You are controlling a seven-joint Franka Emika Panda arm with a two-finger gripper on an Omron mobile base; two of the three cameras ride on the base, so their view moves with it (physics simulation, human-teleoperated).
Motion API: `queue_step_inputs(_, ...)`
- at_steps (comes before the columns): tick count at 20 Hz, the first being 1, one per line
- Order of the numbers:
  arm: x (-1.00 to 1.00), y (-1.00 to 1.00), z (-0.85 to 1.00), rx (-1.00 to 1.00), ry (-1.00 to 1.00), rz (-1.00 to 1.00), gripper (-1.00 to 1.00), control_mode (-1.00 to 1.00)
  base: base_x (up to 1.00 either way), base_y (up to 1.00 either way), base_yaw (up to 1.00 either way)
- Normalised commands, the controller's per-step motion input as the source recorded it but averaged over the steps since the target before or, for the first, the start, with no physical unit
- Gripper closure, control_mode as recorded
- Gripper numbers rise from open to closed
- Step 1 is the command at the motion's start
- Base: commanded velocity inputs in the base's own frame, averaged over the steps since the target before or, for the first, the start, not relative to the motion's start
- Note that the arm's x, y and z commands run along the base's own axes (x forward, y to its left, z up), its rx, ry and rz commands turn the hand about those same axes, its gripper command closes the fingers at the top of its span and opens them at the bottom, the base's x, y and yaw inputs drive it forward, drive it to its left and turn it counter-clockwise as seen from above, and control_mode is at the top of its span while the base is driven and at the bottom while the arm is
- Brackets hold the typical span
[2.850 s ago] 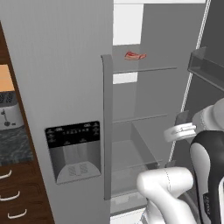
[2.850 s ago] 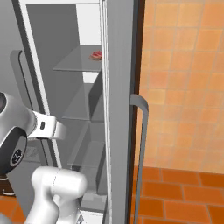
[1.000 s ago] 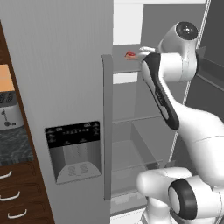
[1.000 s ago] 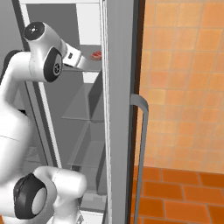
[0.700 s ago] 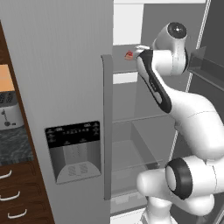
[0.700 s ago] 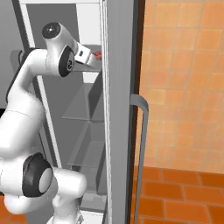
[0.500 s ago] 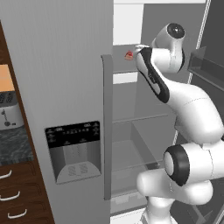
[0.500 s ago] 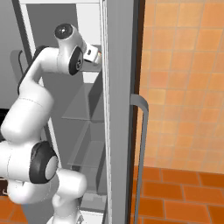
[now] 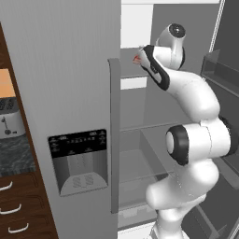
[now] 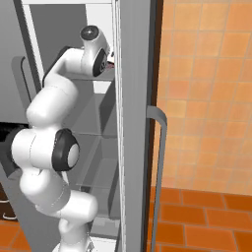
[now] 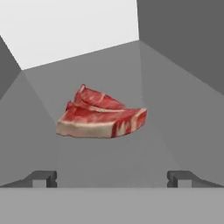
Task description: Place one lemon wedge and one steak in each tupperware on the nearby counter, to pack two identical lunches.
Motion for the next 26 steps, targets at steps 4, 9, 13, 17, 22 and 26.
queue_step_inputs(4,0.88,0.0,0.0,0.0,0.01,0.0,-1.0,-1.0,0.0,0.0,0.0)
queue_step_inputs(9,0.69,-0.02,-0.41,0.01,0.0,0.0,-1.0,-1.0,0.0,0.0,0.0)
queue_step_inputs(13,0.23,-0.16,-0.48,0.0,0.0,0.0,-1.0,-1.0,0.0,0.0,0.0)
queue_step_inputs(17,0.02,-0.05,0.0,0.0,0.0,0.0,-1.0,-1.0,0.0,0.0,0.0)
queue_step_inputs(22,0.35,0.0,0.0,0.01,-0.01,0.07,-1.0,-1.0,0.0,0.0,0.0)
queue_step_inputs(26,0.35,0.0,0.0,0.0,0.0,0.08,-1.0,-1.0,0.0,0.0,0.0)
